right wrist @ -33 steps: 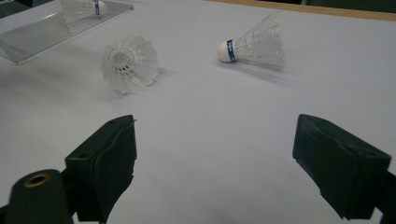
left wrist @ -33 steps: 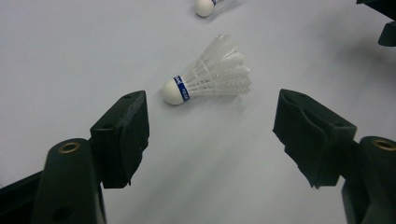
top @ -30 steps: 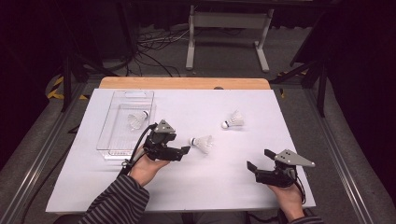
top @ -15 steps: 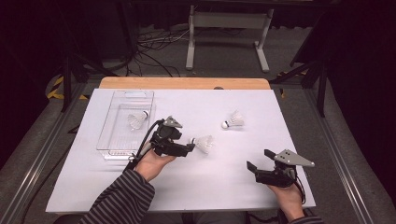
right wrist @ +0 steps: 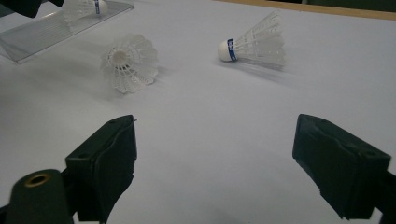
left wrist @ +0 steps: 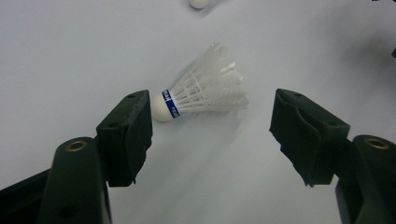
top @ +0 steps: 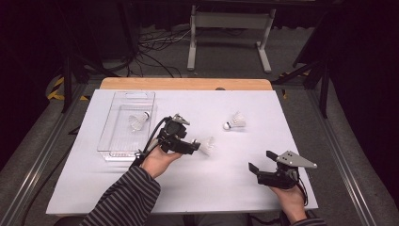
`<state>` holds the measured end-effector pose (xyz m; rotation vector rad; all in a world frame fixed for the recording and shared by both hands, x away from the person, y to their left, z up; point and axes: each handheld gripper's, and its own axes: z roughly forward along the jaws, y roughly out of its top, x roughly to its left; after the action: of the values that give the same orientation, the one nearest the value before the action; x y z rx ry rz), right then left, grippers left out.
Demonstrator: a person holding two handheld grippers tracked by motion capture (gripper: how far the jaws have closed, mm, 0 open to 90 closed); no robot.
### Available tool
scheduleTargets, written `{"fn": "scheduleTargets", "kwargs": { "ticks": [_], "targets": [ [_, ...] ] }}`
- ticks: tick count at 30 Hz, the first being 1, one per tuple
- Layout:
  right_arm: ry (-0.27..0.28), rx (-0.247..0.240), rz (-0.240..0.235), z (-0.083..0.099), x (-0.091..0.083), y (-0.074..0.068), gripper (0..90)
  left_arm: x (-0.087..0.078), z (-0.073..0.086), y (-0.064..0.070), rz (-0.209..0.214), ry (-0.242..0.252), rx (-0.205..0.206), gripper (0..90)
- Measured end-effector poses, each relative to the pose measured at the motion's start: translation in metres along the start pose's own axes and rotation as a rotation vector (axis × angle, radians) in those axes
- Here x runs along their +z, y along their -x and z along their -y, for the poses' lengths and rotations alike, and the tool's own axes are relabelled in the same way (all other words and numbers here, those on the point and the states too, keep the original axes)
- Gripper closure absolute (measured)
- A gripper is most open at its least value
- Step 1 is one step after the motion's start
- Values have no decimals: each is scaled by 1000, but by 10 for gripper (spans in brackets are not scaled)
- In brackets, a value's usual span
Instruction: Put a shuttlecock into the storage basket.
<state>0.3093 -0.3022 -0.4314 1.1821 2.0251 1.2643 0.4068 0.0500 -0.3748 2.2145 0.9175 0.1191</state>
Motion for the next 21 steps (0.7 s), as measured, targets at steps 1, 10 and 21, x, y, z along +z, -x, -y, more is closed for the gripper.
{"fn": "scheduleTargets", "kwargs": {
  "ticks": [1, 10, 21],
  "targets": [
    [2, 1, 0, 0, 0, 0, 145, 0, -1, 0, 1, -3, 1, 297],
    [-1, 1, 0, 0, 0, 0, 146, 5, -9, 2, -8, -23, 11, 294],
    [-2, -1, -2, 0, 1, 0, 146, 15, -18, 3, -6, -43, 18, 301]
  ]
}}
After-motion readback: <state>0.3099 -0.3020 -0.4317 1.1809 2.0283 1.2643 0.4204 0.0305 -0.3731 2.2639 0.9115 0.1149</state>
